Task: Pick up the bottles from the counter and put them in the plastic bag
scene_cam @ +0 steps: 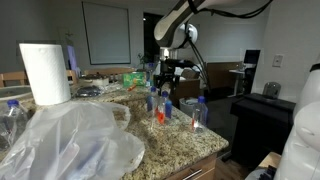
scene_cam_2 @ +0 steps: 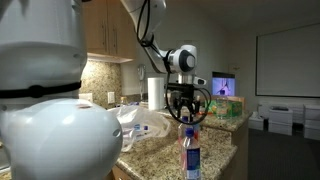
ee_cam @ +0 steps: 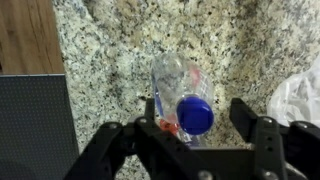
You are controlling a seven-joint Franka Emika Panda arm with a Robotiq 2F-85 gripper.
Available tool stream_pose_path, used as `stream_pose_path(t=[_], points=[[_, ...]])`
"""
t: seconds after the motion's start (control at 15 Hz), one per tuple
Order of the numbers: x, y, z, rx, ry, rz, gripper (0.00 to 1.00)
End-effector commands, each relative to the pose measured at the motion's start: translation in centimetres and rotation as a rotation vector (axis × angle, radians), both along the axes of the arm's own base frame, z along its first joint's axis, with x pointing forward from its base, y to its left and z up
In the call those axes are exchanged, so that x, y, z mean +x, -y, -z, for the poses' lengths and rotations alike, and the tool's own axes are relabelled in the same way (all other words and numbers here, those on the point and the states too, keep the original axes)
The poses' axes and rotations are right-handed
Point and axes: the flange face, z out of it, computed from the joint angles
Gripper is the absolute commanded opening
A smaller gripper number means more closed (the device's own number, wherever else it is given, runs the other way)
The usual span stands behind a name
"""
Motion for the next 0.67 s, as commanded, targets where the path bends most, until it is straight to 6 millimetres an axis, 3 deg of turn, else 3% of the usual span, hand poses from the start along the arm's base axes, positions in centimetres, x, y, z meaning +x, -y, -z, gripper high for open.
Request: stream_pose_path(t=[0.0,0.4,0.6], points=[[-0.1,-0.4,0.4,-0.004,0.046,0.045,0.46],[0.3,-0.9,1.3,-0.007,0.056,0.047,0.10],[0.2,-0.8,0.5,-0.011,0.060,0.042,0.10]])
